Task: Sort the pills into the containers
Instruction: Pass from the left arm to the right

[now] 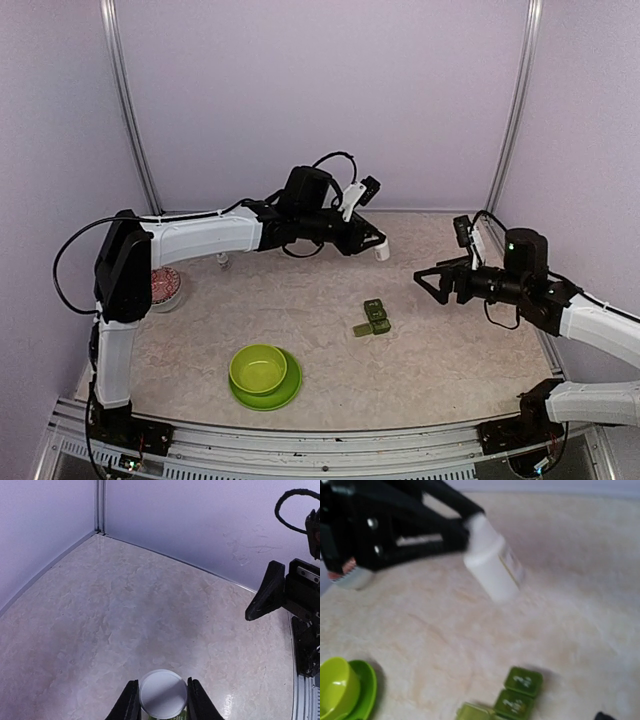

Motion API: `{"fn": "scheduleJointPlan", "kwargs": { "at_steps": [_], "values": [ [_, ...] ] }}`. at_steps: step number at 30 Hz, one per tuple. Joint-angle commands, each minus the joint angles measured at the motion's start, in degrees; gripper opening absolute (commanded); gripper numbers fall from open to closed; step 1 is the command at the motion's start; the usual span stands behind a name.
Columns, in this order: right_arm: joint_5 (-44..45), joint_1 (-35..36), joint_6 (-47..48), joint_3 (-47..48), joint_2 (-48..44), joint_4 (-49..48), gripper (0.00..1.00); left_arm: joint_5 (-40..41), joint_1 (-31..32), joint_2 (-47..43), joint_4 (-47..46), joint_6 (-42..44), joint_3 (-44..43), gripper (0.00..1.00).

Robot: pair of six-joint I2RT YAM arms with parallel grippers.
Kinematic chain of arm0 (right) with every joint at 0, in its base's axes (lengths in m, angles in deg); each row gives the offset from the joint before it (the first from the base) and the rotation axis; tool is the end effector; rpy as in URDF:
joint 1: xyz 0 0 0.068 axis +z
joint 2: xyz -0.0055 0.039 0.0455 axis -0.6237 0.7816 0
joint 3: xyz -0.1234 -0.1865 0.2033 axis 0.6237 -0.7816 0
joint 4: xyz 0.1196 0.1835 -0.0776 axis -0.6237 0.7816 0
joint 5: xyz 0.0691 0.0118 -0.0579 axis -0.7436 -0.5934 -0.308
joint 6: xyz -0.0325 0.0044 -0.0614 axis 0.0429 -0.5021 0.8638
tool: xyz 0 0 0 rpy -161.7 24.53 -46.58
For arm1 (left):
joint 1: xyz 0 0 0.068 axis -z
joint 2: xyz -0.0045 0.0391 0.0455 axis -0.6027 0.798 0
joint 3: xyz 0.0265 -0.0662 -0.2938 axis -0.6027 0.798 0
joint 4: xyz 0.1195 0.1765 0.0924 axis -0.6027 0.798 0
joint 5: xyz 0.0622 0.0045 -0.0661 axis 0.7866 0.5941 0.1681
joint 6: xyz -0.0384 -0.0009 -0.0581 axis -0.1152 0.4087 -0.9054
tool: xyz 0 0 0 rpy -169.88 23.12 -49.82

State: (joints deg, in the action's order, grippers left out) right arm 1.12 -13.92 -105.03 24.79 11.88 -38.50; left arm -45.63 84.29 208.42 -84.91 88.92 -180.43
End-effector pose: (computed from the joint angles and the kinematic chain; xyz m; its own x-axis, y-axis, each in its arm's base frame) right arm 0.1645 0.1006 0.2828 -0.5303 0.0710 -0.8449 -0.5874 0.6878 0.4265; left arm 0.3331 -0.3917 0.2997 -0.2717 0.2908 -0.9174 0.9152 0.3728 -0.1529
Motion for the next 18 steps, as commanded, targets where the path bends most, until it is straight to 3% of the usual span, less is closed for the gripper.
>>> {"fn": "scheduleJointPlan", "kwargs": {
  "at_steps": [1,8,18],
  "values": [
    [-3.40,-0.41,1.33,-2.77,-4.14,-7.17,0.98,-3.89,1.97,-4.33,-1.32,-1.98,0.87,0.11],
    [-7.41,-0.36,1.66,-8.28,-10.41,-16.46,0.98,-9.59,3.28,-8.21,-4.89,-5.43,3.63,0.11],
    [-14.27,-0.34,1.12,-12.82,-11.48,-30.93,0.96,-16.10,4.65,-11.81,-10.05,-10.00,7.70,0.11]
  ]
}}
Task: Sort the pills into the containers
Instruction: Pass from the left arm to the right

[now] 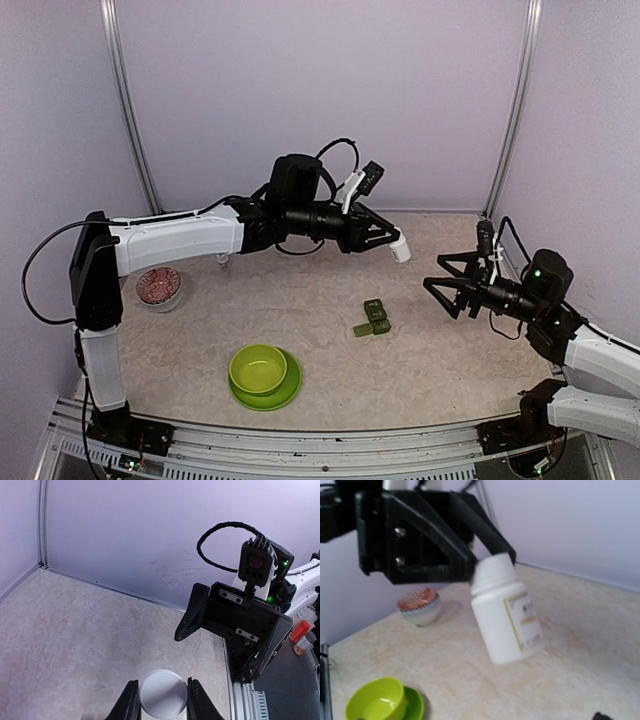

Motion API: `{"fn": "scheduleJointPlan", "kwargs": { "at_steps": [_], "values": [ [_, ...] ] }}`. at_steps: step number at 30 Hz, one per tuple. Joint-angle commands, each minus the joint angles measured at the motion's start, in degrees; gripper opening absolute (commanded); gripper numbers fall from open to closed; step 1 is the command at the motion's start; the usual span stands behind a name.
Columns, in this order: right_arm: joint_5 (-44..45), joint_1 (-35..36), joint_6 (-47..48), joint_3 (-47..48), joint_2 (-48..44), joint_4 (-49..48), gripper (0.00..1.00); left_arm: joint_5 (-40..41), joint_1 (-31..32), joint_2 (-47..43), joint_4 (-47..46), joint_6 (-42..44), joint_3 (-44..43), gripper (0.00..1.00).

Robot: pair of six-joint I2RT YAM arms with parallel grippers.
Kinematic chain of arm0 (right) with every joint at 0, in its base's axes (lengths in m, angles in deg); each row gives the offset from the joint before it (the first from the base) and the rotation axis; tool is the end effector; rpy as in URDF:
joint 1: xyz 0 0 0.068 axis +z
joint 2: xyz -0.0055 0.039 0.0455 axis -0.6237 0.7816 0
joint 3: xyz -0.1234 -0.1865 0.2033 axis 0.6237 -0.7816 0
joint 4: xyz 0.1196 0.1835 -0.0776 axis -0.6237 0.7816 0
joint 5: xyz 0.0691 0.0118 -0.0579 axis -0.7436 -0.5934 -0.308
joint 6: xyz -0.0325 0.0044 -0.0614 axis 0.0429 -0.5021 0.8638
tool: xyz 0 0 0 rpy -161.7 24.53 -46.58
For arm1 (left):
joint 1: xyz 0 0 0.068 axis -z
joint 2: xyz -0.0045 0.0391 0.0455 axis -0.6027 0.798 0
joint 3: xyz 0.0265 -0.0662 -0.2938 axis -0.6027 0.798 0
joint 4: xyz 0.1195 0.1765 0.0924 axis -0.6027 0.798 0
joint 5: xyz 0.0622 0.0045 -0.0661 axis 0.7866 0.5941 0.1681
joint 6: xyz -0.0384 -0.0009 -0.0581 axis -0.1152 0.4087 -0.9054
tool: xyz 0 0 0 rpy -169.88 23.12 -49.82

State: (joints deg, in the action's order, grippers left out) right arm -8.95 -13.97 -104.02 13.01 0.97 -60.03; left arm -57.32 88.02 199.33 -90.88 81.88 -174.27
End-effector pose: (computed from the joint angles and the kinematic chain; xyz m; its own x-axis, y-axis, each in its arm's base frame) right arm 0.1245 0.0917 0.2880 -0.2512 0.1550 -0.9554 -0.8134 0.5013 0.2952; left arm 0.2739 -0.3880 0.3525 -0.2793 0.1804 -0.9431 0.9576 0.1248 -0.2597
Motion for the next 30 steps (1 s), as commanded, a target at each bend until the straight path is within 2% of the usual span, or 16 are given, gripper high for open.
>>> {"fn": "scheduleJointPlan", "kwargs": {
  "at_steps": [1,9,14,23,30],
  "values": [
    [-4.68,-0.28,0.18,-0.87,-0.22,-10.34,0.95,-4.97,1.02,-3.01,-4.68,-3.48,1.77,0.11],
    [-7.85,-0.17,-0.38,0.76,3.78,-17.30,0.91,-10.37,2.31,-4.32,-12.35,-8.87,3.99,0.11],
    [-11.71,0.67,-4.39,1.72,7.00,-23.63,0.85,-12.04,3.71,-5.05,-13.44,-7.88,4.20,0.11],
    [-11.75,3.43,-8.75,4.78,11.37,-26.91,0.77,-12.47,4.89,-5.93,-16.50,-7.35,5.44,0.11],
    [-12.50,4.56,-11.19,4.84,12.72,-28.45,0.66,-12.48,5.05,-5.87,-16.77,-7.29,6.03,0.11]
  ]
}}
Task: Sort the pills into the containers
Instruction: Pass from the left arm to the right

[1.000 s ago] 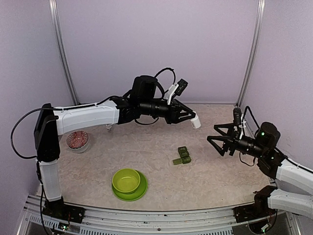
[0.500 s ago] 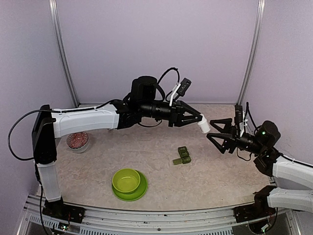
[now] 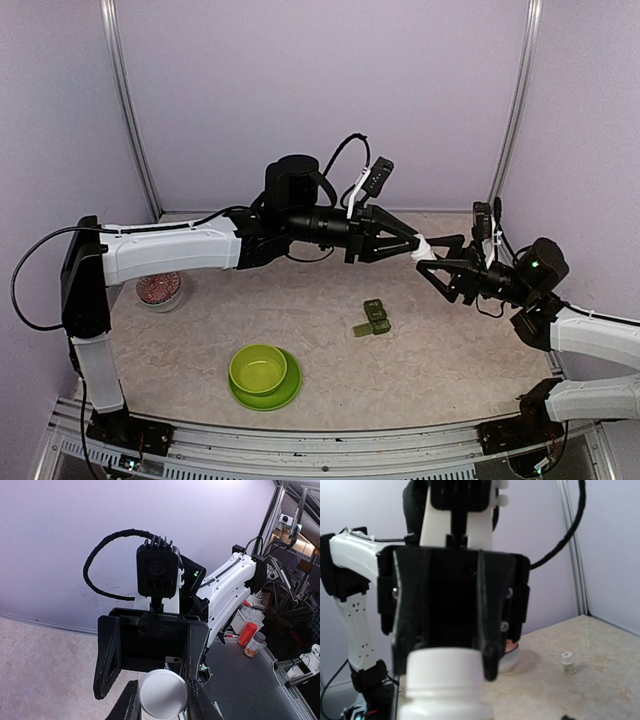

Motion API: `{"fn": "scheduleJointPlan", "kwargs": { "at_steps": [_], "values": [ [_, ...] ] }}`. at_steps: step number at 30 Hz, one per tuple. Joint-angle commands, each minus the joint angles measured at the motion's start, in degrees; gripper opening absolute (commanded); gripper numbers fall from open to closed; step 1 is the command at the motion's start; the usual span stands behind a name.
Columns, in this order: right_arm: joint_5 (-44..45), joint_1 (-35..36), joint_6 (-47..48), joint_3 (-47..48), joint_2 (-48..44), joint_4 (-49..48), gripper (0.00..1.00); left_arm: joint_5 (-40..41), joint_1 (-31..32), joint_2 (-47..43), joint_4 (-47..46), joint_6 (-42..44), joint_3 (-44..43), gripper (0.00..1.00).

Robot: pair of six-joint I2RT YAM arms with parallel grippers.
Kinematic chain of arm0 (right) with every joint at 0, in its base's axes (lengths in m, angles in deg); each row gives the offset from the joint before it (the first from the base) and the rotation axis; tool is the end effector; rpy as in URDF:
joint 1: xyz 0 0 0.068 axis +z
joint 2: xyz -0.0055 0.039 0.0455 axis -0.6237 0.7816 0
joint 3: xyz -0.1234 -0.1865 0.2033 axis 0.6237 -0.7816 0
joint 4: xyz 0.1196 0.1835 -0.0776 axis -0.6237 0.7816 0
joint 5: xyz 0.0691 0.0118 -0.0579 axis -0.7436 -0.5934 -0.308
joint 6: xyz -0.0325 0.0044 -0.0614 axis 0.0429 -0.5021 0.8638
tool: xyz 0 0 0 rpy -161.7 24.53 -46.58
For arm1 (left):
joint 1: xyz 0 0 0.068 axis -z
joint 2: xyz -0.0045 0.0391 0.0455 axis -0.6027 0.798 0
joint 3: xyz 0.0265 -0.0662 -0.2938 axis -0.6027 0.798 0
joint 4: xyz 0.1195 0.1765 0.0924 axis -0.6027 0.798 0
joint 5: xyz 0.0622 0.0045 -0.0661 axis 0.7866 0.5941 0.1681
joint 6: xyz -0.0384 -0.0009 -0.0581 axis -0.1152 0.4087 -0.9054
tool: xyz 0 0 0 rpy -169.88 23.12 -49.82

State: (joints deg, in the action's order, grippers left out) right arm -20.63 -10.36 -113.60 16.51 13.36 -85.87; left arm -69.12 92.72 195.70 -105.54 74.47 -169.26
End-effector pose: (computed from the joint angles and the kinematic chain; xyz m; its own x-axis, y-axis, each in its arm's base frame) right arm 0.1401 0.1210 0.3277 -0.1901 0.2566 -0.9476 -0.9481 0.2025 0.2451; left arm 0.2219 -0.3967 0.3817 -0.2582 0.0671 -0.9638 0.9454 -0.1881 -0.2664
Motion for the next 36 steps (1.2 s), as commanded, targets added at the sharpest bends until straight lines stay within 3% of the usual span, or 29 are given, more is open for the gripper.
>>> {"fn": "scheduleJointPlan", "kwargs": {
  "at_steps": [1,9,17,23,25,28,32,36],
  "values": [
    [-0.90,0.95,-1.88,1.41,0.40,-2.53,0.64,-0.72,0.37,-2.28,-2.03,0.17,1.08,0.11],
    [-1.84,0.97,-2.84,1.52,0.86,-3.04,0.40,-0.35,0.42,-2.51,-2.43,0.13,1.61,0.12],
    [-2.73,1.04,-3.07,1.26,0.96,-2.69,0.32,-0.05,0.33,-2.61,-3.14,-0.43,1.94,0.12],
    [-2.74,1.04,-3.22,1.86,0.67,-0.95,0.25,-0.29,0.33,-2.99,-4.04,-1.06,2.45,0.25],
    [-2.99,1.04,-3.46,2.02,0.68,-0.53,0.25,-0.33,0.33,-3.20,-4.17,-1.03,2.73,0.33],
    [-3.62,1.06,-3.86,2.31,0.71,0.53,0.23,-0.56,0.26,-4.06,-4.71,-0.59,3.66,0.54],
    [-5.18,1.04,-4.71,3.05,0.80,2.53,0.21,-0.79,-0.16,-7.48,-6.50,2.70,7.69,0.97],
    [-7.66,1.04,-5.89,3.36,1.08,4.04,0.20,-1.26,-1.15,-11.32,-7.12,8.44,11.96,0.99]
  ]
}}
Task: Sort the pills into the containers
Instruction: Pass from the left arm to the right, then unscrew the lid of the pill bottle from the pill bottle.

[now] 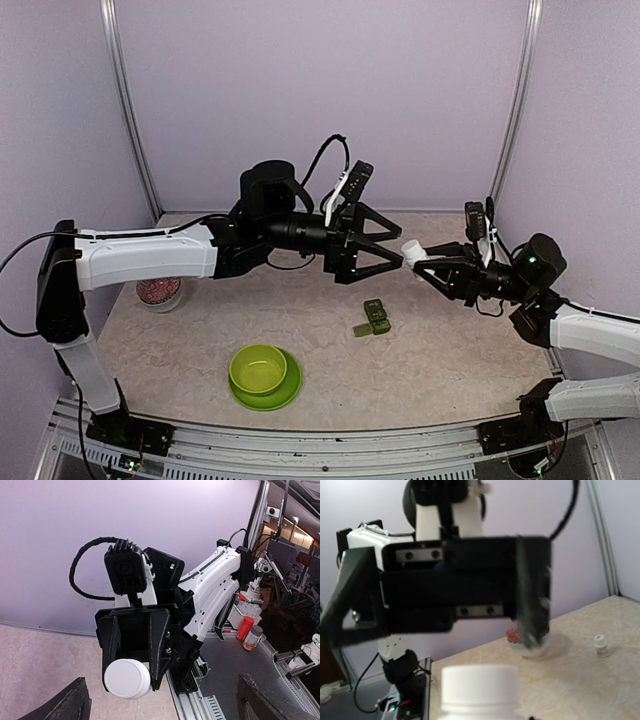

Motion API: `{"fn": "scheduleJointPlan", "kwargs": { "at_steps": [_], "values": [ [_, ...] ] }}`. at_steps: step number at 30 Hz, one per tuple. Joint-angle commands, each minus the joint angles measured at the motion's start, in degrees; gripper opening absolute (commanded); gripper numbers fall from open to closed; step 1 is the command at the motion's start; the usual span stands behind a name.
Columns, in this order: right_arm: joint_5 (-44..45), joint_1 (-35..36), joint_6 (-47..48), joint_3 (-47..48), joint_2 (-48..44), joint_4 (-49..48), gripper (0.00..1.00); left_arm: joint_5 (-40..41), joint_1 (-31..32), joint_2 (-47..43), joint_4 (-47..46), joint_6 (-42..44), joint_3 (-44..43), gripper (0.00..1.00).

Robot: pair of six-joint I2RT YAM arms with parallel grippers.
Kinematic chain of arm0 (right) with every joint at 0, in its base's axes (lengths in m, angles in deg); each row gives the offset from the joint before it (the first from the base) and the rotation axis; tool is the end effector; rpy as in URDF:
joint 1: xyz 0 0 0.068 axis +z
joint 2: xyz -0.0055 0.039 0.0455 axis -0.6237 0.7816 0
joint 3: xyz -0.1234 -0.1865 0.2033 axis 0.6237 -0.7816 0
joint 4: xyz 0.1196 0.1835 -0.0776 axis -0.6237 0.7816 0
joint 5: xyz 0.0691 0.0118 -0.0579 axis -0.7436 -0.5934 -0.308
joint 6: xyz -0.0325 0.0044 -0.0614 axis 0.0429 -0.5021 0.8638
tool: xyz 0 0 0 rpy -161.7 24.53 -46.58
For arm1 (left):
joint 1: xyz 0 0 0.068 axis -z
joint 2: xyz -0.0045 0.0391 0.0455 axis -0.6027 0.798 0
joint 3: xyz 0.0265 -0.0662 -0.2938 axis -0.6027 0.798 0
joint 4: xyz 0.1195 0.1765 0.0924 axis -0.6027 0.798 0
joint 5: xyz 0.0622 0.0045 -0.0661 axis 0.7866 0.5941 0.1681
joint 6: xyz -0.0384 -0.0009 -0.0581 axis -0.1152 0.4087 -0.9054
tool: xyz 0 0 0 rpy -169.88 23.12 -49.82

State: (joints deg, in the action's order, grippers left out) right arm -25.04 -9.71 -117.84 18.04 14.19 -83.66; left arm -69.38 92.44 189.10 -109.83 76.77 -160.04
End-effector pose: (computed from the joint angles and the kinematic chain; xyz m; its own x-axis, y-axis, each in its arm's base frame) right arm 0.1391 0.1262 0.3288 -0.2925 0.2180 -0.9311 -0.9400 0.1132 0.3218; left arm 0.2048 -0.3683 0.3843 -0.2040 0.0360 -0.9783 0.9586 -0.1955 -0.2071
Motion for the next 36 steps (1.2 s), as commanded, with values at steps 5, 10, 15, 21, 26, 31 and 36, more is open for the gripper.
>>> {"fn": "scheduleJointPlan", "kwargs": {
  "at_steps": [5,10,15,21,26,31,36],
  "values": [
    [-7.73,0.38,-4.62,2.46,1.59,2.08,0.19,-4.09,-1.59,-6.38,5.16,18.05,2.78,0.99],
    [-12.49,0.47,-8.53,3.23,3.78,0.75,0.18,-5.98,-1.50,-6.81,12.21,28.43,1.86,0.97],
    [-16.84,0.94,-12.24,3.94,5.82,-1.32,0.17,-7.00,-0.94,-5.53,20.02,35.85,-1.02,0.88],
    [-20.00,2.74,-13.36,5.21,8.10,-1.51,0.17,-7.10,0.14,-4.73,21.62,38.41,-1.98,0.78],
    [-21.17,4.36,-15.04,5.98,10.05,-4.09,0.17,-9.22,0.85,-3.62,22.98,38.94,-2.76,0.69],
    [-21.54,5.31,-16.11,6.74,11.80,-5.39,0.17,-9.63,1.60,-2.68,24.07,39.61,-3.41,0.62],
    [-21.54,6.30,-16.72,7.10,12.97,-6.92,0.17,-9.09,2.01,-1.98,25.13,40.13,-3.95,0.54]
  ]
}}
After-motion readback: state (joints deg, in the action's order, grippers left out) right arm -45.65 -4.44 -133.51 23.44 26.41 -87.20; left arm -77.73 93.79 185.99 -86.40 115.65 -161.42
